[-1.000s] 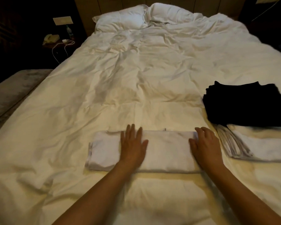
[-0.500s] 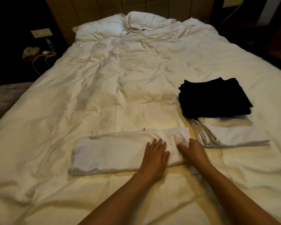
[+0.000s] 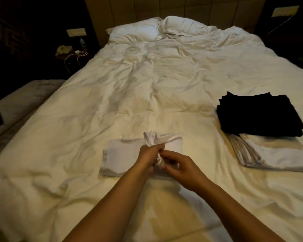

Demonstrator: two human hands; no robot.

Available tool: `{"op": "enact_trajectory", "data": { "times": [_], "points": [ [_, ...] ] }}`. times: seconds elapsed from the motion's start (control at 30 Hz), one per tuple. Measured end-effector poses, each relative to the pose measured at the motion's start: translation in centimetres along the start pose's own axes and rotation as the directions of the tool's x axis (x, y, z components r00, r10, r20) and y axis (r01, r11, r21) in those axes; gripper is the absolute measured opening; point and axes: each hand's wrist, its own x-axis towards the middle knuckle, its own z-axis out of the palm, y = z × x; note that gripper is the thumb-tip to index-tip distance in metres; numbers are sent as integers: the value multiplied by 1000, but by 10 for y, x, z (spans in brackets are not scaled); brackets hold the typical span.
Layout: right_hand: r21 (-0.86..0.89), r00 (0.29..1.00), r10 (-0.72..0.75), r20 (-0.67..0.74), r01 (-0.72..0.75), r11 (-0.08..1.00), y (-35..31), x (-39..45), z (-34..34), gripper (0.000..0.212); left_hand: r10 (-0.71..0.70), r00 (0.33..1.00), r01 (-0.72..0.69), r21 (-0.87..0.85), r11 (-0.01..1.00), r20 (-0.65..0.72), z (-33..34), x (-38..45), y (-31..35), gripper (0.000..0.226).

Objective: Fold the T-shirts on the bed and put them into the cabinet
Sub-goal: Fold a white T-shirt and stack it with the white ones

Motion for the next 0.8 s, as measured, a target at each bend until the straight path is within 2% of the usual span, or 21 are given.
{"op": "enact_trajectory", "data": {
  "times": [0.07, 0.17, 0.23, 0.3, 0.33, 0.4, 0.53, 0.57, 0.63, 0.73, 0.77, 0.8],
  "points": [
    [21, 997, -19, -75, 20, 1000, 2, 6, 14, 20, -6, 998, 7, 21, 1000, -58, -35, 7, 1, 19],
    [-14, 975, -10, -221, 8, 1000, 13, 19, 30, 11, 19, 990, -10, 67, 998, -141, -84, 18, 2, 30],
    [-61, 959, 67, -277, -87, 994, 20, 28, 41, 8, 66, 975, -50, 77, 996, -210, -118, 26, 0, 43],
    [-113, 940, 182, -289, -222, 968, 28, 37, 51, 18, 170, 946, -129, 161, 978, -277, -147, 33, -1, 37],
    [-105, 924, 255, -287, -294, 950, 31, 41, 55, 28, 227, 931, -151, 263, 953, -287, -157, 36, -3, 29],
    [-46, 890, 373, -261, -397, 917, 33, 49, 64, 44, 299, 908, -134, 473, 871, -293, -172, 44, -8, 22],
    [-30, 871, 408, -273, -432, 902, 32, 60, 77, 48, 324, 894, -15, 702, 712, -310, -178, 55, -19, 39],
    [-24, 869, 409, -279, -432, 901, 30, 62, 78, 46, 353, 884, -28, 720, 693, -306, -176, 54, -18, 37],
    [-10, 863, 423, -277, -443, 896, 28, 67, 80, 43, 472, 842, -143, 735, 663, -262, -169, 54, -15, 29],
    [17, 850, 451, -271, -464, 886, 28, 73, 81, 45, 615, 780, -295, 801, 521, -113, -163, 60, -10, 18],
    [16, 848, 458, -266, -471, 882, 31, 74, 81, 45, 610, 786, -311, 786, 534, -103, -163, 63, -8, 18],
    [16, 846, 464, -263, -477, 879, 32, 75, 81, 45, 582, 803, -316, 735, 600, -130, -165, 65, -6, 22]
  ]
}}
